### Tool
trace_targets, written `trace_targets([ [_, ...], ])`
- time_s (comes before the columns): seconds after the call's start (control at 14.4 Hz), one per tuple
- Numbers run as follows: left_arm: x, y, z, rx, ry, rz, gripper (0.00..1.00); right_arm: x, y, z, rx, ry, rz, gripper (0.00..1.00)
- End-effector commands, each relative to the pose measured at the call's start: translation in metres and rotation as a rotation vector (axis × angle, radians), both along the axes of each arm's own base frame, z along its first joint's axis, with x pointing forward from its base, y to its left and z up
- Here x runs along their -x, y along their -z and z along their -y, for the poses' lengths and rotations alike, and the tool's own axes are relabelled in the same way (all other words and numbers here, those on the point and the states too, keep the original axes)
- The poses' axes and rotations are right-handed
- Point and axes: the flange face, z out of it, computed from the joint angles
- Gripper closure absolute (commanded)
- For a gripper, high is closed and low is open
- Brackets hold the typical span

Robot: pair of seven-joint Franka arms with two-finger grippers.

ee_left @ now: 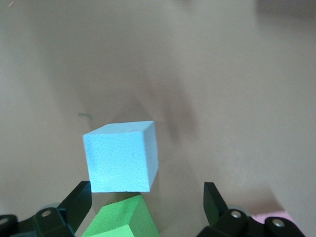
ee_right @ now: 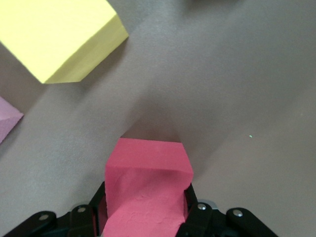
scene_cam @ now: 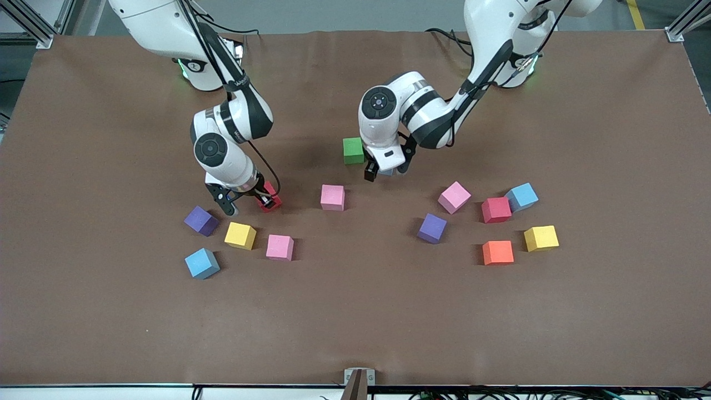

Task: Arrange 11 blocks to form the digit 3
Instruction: 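Set down the green cube with the left gripper while the right gripper grasps red, then grasp the blue cube with the left gripper while the right gripper carries the red cube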

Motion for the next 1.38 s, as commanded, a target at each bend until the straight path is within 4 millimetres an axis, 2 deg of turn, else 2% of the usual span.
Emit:
trace_targets([
  [0.0,0.008,0.003,-0.007,-0.024,-0.134,0.007,0.00,0.014,-0.006,-0.020,0.009,0.086,-0.002,1.00],
  [0.21,0.021,0.009,-0.014,-0.022,-0.141,0.016,0.00,0.037,-0.008,-0.060,0.028,0.239,-0.017,1.00],
  [0.55,0.040,0.033,-0.025,-0.017,-0.144,0.038,0.00,0.080,-0.013,-0.116,0.054,0.430,-0.031,1.00],
  [0.76,0.042,0.037,-0.025,-0.019,-0.135,0.038,0.02,0.100,-0.011,-0.138,0.067,0.491,-0.037,1.00],
  [0.83,0.041,0.037,-0.026,-0.021,-0.127,0.046,0.18,0.106,-0.011,-0.144,0.066,0.499,-0.035,1.00],
  [0.9,0.040,0.035,-0.025,-0.020,-0.120,0.056,0.42,0.110,-0.011,-0.148,0.064,0.509,-0.036,1.00],
  [0.97,0.040,0.035,-0.025,-0.018,-0.119,0.057,0.55,0.113,-0.012,-0.152,0.063,0.517,-0.037,1.00],
  [1.04,0.042,0.036,-0.025,-0.020,-0.118,0.056,0.64,0.117,-0.012,-0.156,0.062,0.524,-0.036,1.00],
  [1.18,0.048,0.037,-0.021,-0.026,-0.156,0.058,0.67,0.120,-0.016,-0.159,0.054,0.533,-0.037,1.00],
  [1.32,0.055,0.033,-0.015,-0.026,-0.214,0.060,0.67,0.119,-0.030,-0.155,0.029,0.553,-0.038,1.00],
])
